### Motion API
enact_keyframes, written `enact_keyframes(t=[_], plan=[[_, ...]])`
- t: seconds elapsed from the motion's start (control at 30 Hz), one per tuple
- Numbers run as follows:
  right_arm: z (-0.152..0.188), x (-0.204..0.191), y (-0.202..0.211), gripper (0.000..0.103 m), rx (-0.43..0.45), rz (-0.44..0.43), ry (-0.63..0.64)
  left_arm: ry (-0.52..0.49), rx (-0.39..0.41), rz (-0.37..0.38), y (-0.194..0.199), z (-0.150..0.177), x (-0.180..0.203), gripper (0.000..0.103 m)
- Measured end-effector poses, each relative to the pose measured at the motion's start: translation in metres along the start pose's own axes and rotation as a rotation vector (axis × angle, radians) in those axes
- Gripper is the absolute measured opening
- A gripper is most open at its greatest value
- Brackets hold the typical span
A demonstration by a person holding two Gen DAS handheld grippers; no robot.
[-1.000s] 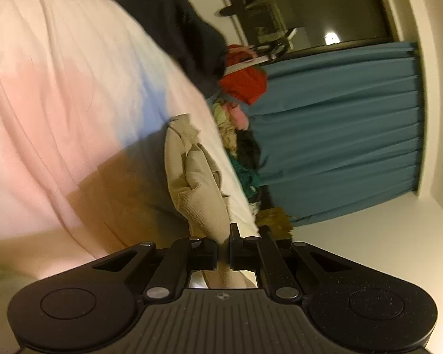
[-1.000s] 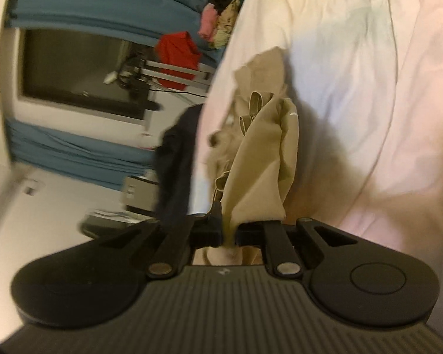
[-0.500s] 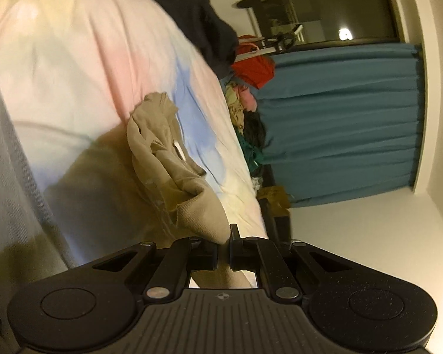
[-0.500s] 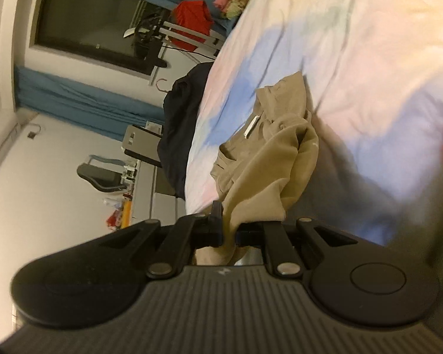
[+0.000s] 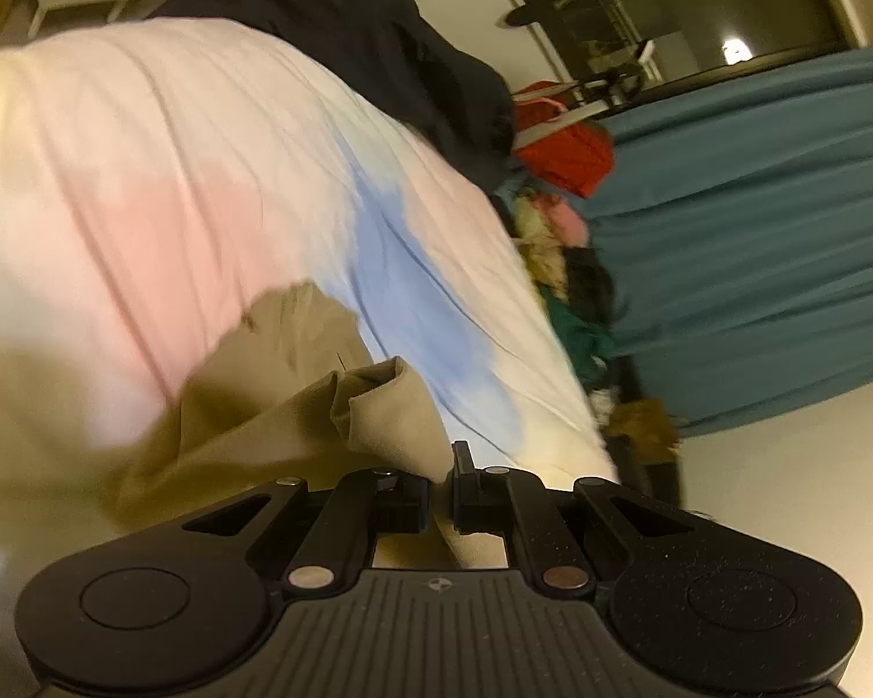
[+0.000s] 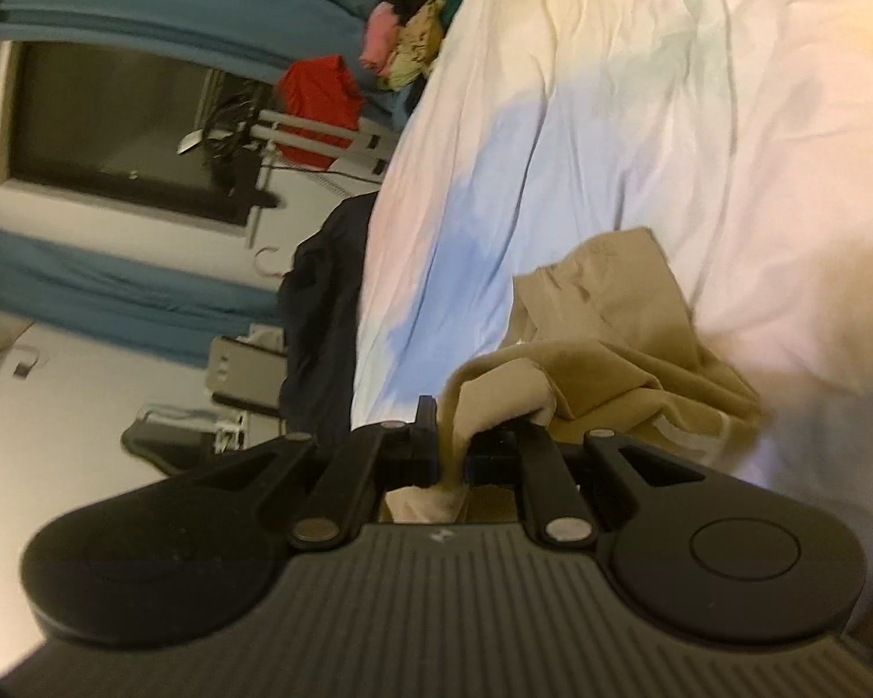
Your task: Fold clothes
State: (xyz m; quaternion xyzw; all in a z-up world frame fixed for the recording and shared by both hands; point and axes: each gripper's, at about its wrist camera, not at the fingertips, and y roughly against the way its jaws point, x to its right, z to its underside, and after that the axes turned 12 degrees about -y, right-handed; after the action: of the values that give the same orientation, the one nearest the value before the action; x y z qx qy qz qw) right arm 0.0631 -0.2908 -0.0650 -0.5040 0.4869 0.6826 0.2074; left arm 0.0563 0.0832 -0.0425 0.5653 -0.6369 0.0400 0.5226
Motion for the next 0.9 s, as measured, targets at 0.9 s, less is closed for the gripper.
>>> enact_keyframes(t=[0.9], plan=[[-0.043,0.033,-0.12,0.014,-0.038,0.061,0.235,-0.257,0.008,-0.017,-0.121,-0.02,-0.045,0.008]])
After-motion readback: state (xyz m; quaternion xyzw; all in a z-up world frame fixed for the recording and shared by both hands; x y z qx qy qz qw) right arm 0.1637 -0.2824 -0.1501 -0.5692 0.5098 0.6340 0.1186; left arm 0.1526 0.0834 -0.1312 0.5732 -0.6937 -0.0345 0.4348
